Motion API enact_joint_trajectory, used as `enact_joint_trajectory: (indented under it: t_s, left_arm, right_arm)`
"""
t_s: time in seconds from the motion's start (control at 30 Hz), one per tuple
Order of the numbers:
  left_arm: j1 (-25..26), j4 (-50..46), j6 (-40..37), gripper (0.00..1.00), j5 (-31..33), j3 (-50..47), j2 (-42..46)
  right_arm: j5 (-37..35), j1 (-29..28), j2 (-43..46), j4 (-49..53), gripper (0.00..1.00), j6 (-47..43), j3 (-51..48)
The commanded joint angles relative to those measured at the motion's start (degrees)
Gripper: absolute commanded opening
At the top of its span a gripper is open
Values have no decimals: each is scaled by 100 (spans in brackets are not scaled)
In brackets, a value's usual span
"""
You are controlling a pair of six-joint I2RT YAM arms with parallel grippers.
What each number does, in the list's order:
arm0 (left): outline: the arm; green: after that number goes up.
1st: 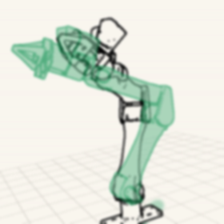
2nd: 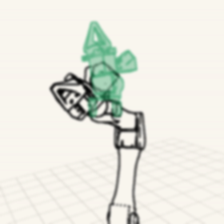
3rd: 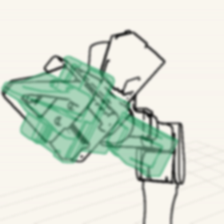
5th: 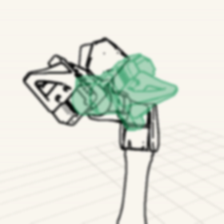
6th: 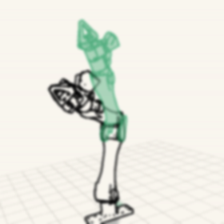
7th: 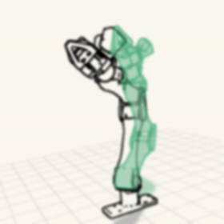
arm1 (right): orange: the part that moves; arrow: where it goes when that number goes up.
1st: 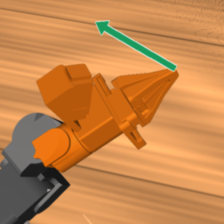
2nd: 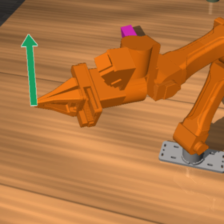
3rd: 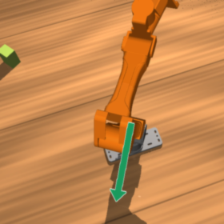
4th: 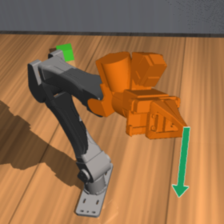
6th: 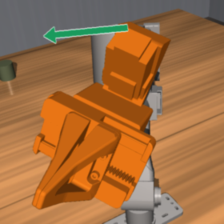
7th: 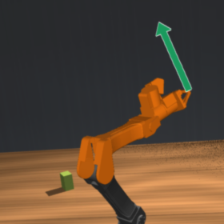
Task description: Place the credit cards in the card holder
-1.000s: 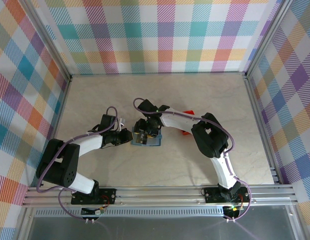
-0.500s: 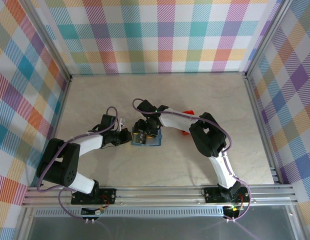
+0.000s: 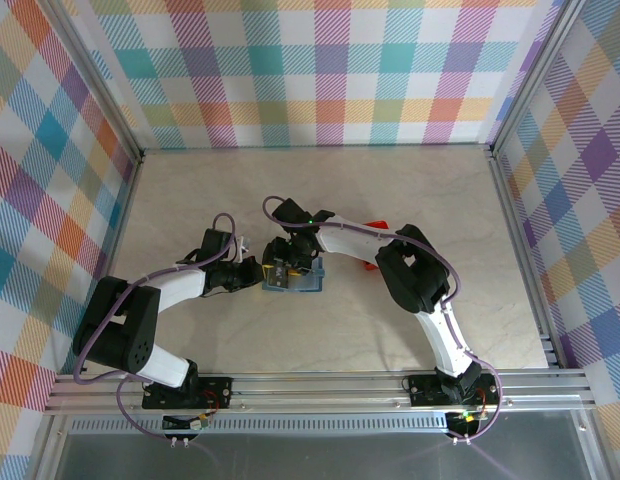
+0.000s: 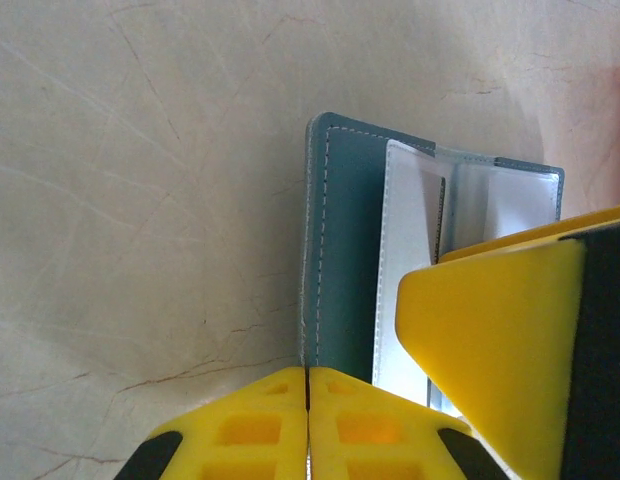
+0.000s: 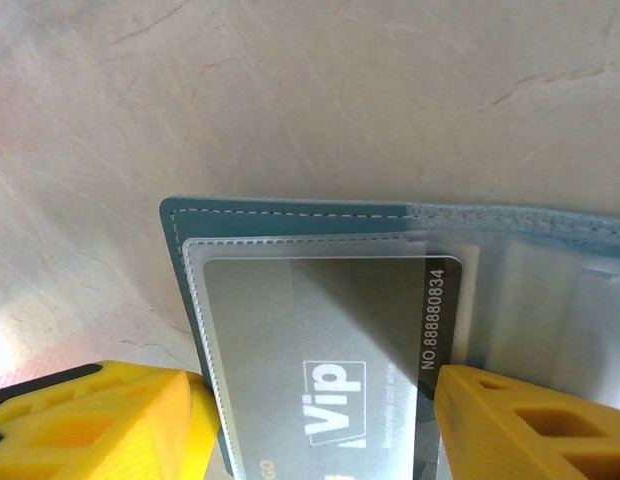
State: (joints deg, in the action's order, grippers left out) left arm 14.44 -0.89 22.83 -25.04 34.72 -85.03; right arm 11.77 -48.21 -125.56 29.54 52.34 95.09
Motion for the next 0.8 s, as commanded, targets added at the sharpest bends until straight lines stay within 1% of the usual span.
enact_joint_trajectory:
  t_s: [0.0,0.33,0.4,0.63,0.77]
  left_arm:
    - [-46,79,-115,7,-145,-27,-22]
    - [-46,68,-115,7,-107,-52,2]
    - [-46,59,-110,7,-74,-53,12]
    - [-45,23,-88,7,-61,-44,81]
    - [-46,60,-64,8,-120,-103,158]
  right_arm:
    - [188,-49,-128,-139,65,95,126]
    - [264,-81,11,-484,65,-36,56]
    - [190,-88,101,-456,65,-80,31]
    - [-798,-93,882,151,68,-444,-348]
    - [-1126,-75,1225,491,69,-624,-604]
